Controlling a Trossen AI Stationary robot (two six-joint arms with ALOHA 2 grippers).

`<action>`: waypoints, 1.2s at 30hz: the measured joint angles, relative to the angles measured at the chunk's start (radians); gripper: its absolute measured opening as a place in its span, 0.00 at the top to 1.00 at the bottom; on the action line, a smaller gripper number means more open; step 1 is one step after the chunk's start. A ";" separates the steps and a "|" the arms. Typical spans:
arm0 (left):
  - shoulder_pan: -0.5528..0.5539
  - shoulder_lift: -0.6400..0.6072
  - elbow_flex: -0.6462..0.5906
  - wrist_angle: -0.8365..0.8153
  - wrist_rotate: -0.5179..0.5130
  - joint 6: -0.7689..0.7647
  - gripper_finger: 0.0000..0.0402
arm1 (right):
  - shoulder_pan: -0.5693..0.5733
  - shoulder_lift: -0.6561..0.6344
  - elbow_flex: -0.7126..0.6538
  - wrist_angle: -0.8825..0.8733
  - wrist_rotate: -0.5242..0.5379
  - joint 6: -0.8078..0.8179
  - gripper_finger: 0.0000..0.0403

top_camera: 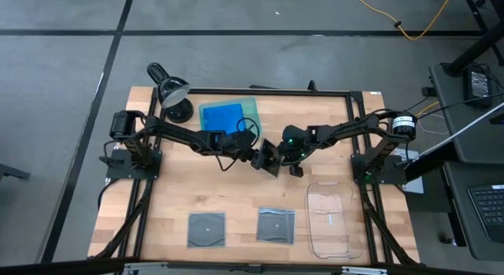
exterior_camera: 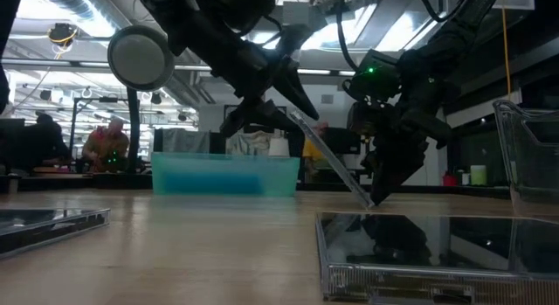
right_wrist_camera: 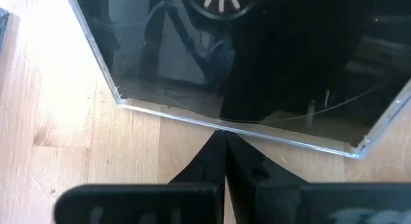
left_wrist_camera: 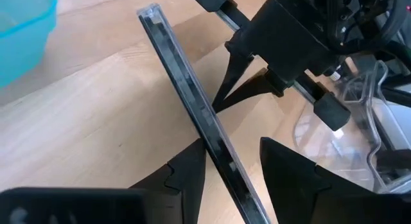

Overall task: Pick & place jewel cases by type
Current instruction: Put the top black CD case into the transparent bin

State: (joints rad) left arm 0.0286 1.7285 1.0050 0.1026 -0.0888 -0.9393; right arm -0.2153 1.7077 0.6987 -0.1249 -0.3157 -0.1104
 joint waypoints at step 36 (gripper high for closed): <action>0.023 -0.109 0.000 -0.149 -0.092 0.027 0.94 | -0.001 -0.265 -0.004 -0.186 0.236 -0.049 0.98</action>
State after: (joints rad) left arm 0.0518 1.6196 1.0050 -0.0466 -0.1811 -0.9120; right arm -0.2165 1.4428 0.6942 -0.3107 -0.0797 -0.1596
